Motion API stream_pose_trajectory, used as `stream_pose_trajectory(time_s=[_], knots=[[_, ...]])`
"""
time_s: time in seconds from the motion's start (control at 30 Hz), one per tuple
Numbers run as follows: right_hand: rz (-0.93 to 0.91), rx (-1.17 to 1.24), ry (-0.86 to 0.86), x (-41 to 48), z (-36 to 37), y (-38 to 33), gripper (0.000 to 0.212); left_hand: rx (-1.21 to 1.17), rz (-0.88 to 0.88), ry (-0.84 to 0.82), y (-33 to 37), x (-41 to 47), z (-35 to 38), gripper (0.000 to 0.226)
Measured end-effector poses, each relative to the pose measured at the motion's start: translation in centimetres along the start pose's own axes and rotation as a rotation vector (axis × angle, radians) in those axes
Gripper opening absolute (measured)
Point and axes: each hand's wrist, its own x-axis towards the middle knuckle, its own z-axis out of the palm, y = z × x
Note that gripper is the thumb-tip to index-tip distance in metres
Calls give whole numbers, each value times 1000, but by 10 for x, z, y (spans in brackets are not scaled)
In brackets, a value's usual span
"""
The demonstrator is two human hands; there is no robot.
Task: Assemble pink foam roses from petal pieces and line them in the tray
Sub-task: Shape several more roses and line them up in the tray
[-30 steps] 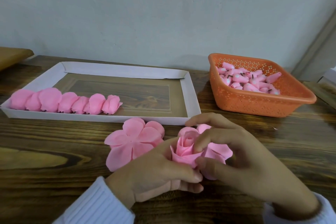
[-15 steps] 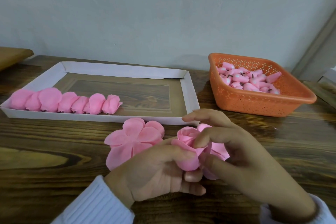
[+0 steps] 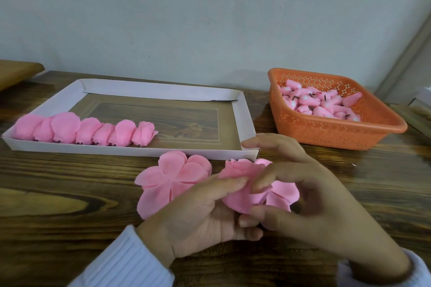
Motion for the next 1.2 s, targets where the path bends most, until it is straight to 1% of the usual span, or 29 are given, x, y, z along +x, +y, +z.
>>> stream_pose_trajectory(time_s=[0.07, 0.13, 0.27, 0.37, 0.5, 0.6, 0.7, 0.77, 0.83, 0.9, 0.97, 1.0, 1.1, 1.2], knots=[[11, -57, 17, 0, 0, 1, 22, -9, 3, 8, 1, 0, 1, 30], [5, -75, 12, 0, 0, 1, 21, -5, 10, 29, 1, 0, 2, 29], [-11, -12, -40, 0, -1, 1, 9, 5, 21, 52, 1, 1, 4, 24], [7, 19, -41, 0, 0, 3, 11, 28, 26, 51, 1, 1, 5, 23], [30, 12, 4, 1, 0, 4, 10, 105, 39, 48, 0, 0, 8, 31], [18, 24, -59, 0, -2, 2, 12, 117, 51, 66, -1, 0, 7, 49], [-10, -75, -85, 1, -2, 2, 18, 119, 65, 92, -1, 0, 6, 54], [-2, -87, -61, 1, 0, 3, 14, 129, 67, 88, -1, 1, 8, 51], [20, -78, -1, 1, 2, 5, 10, 133, 77, 67, -1, 1, 7, 47], [38, -76, 66, 1, 3, 7, 13, 115, 97, 0, 0, 0, 7, 55], [33, -75, 105, 1, 3, 7, 23, 143, 115, -50, 1, -2, 6, 63], [24, -77, 118, 1, 3, 8, 27, 176, 126, -33, 1, -3, 5, 59], [46, -58, 165, 2, 5, 10, 39, 271, 153, 96, 0, -5, 5, 34], [57, -2, 202, 1, 7, 12, 43, 452, 248, 237, -5, 1, 2, 25]])
